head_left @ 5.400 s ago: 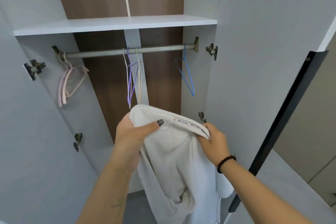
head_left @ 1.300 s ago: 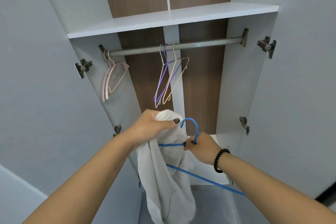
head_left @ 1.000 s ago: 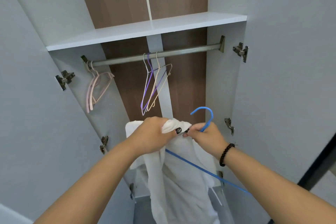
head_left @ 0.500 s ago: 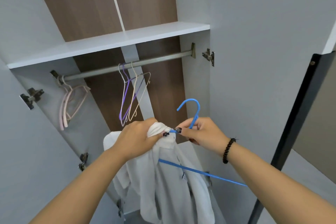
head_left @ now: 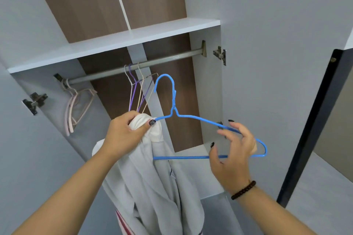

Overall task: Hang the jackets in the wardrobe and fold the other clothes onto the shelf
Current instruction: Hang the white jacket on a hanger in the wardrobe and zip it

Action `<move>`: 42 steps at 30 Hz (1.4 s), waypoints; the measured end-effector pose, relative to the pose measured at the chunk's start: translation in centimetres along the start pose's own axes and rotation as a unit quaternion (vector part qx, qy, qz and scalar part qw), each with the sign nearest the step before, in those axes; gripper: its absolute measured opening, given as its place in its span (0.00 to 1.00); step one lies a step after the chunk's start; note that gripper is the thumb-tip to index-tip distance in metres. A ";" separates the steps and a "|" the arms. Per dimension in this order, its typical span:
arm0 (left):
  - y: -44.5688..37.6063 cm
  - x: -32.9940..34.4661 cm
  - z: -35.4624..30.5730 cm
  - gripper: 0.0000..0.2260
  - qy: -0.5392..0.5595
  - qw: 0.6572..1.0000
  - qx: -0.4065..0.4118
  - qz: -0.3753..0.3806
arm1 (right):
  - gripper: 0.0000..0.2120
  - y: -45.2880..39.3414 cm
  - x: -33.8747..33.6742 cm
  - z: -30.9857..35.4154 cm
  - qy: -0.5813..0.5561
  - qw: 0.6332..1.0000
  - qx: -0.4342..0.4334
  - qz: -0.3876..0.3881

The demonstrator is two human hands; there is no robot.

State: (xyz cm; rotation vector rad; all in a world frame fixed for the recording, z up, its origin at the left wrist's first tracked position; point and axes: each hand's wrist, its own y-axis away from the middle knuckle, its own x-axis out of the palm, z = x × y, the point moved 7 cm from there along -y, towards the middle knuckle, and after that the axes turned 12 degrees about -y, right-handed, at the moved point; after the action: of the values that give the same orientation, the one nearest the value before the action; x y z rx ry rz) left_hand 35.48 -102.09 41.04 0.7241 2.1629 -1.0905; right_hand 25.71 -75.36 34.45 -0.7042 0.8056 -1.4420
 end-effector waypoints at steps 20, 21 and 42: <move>6.6 -12.2 2.9 0.09 0.078 0.971 -0.160 -0.161 | 0.10 14.9 23.7 -2.8 -0.112 0.778 0.322 0.527; 7.2 -12.9 3.3 0.08 0.071 0.970 -0.166 -0.160 | 0.09 15.4 24.0 -3.2 -0.121 0.760 0.345 0.537; 9.0 -10.7 11.1 0.14 0.045 0.977 -0.204 -0.036 | 0.19 9.5 16.9 -10.9 -0.116 0.758 0.404 0.499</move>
State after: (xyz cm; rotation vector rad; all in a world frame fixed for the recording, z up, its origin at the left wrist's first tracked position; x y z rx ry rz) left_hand 51.90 -108.85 38.83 0.5161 2.4021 -0.6214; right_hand 21.53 -91.36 19.60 0.2471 0.1885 -0.5502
